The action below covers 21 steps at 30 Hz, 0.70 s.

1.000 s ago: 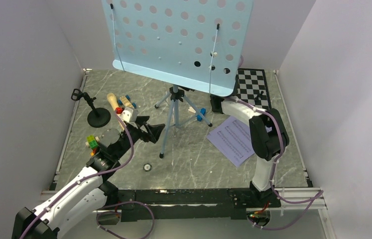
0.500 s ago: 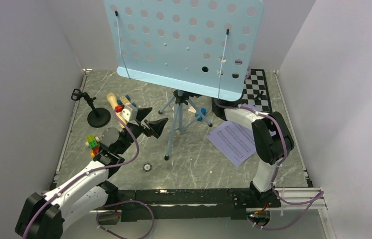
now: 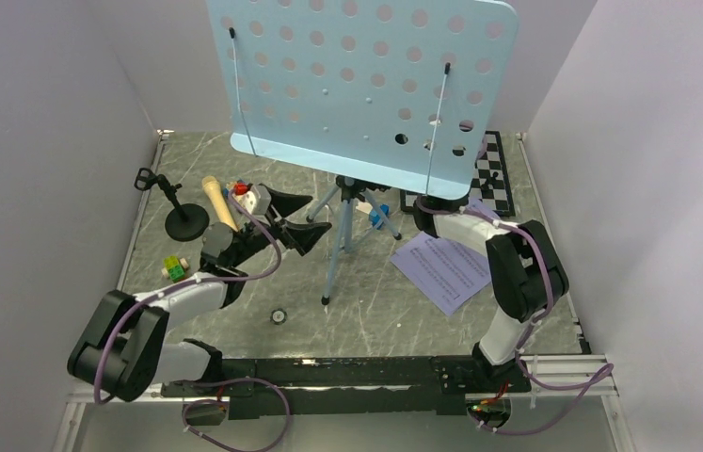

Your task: Pack up the instrument practice props

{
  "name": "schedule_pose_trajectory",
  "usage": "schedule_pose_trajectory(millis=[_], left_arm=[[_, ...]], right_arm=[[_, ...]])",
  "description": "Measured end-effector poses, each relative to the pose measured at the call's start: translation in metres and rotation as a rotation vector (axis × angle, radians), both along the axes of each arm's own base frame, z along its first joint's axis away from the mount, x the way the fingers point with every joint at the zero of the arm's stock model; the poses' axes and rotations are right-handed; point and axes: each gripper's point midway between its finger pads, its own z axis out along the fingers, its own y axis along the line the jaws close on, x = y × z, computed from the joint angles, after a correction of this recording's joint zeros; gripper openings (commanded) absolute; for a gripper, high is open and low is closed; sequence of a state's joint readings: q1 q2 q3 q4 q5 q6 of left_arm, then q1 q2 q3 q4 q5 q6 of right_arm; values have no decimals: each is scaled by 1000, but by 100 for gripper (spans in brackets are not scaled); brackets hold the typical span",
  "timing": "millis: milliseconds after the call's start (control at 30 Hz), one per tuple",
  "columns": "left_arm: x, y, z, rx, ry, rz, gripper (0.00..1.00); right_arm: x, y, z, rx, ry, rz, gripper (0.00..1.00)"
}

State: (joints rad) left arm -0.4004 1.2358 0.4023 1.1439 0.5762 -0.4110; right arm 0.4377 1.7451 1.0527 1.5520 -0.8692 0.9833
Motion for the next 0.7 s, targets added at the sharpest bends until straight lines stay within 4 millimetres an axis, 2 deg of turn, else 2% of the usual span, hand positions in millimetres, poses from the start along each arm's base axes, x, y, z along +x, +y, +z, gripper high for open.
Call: schedule_pose_trajectory(millis=[167,367,433,500,633,700], left_arm=[[4,-12,10,-20,-41,-46,99],[1,-44,43,5,-172,-110,99],[1,-53,48,14,-202,-129,99],[5,-58,45,28,-208,-137,99],[16,-63,20,76,-169,-133,99],[18,-65,15,87,-168,-136,99]], right_arm=[[-5,-5,0,3,1,-13,0],[-11,-13,0,6,2,-31,0],[-13,-16,1,5,-4,-38,0],[-14,-17,1,5,-8,-42,0],[-14,-18,1,5,-9,-44,0],[-14,-18,1,4,-9,-45,0]])
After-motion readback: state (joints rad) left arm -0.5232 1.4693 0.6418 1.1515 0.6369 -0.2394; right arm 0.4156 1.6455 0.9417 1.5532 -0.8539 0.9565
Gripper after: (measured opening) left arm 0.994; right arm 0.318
